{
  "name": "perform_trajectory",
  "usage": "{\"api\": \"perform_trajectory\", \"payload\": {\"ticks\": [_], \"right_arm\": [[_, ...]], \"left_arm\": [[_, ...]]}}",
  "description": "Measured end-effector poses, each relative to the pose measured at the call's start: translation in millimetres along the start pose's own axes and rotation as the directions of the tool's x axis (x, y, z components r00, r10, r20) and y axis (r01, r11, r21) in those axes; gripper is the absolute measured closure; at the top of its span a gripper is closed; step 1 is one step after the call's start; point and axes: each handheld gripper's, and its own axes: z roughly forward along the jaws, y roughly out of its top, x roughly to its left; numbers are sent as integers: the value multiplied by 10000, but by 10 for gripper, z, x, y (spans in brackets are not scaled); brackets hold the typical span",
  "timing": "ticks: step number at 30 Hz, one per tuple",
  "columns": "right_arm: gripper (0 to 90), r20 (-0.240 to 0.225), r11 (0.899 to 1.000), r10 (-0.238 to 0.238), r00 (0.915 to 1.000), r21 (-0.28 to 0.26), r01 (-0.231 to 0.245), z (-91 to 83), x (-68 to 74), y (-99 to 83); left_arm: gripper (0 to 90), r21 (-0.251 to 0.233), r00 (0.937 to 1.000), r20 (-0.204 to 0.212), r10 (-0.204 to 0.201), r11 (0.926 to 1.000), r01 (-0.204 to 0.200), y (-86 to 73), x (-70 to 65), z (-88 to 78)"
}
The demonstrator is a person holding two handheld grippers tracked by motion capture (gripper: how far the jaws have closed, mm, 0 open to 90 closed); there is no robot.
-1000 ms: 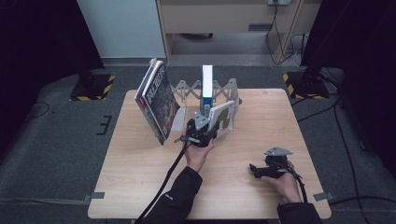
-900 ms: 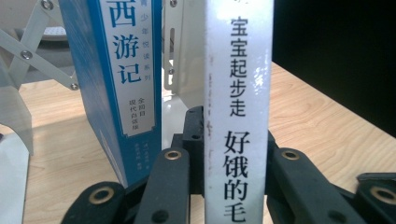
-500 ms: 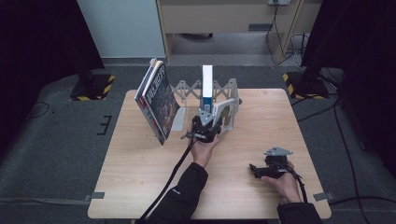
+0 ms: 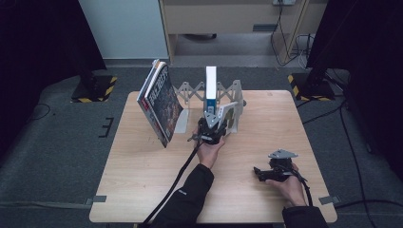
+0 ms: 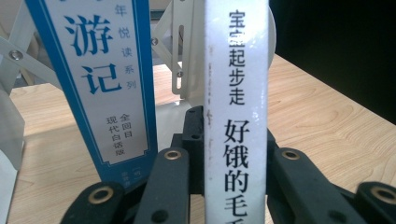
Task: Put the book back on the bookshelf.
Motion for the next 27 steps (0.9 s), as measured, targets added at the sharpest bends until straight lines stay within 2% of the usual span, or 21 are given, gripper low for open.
{"api": "perform_trajectory", "payload": {"ticks": [6, 12, 20, 27], "right_arm": [[56, -5, 10000, -58, 10000, -14, 58, 2, 0, 0], [56, -1, 10000, -2, 10000, -5, 2, 3, 7, 2], [56, -22, 10000, 12, 10000, -15, -12, 7, 19, 5], [55, -64, 10000, -17, 10000, 1, 17, 7, 24, 6]], "left_arm": [[737, -12, 10000, -44, 27, 10000, -27, -34, -6, 8], [731, 417, 9991, -45, 429, 9982, -427, -192, -71, -1], [727, 981, 9991, 140, 397, 9943, -409, -406, -105, 7], [716, 1124, 9995, 187, 242, 9933, -262, -459, -123, 52]]}}
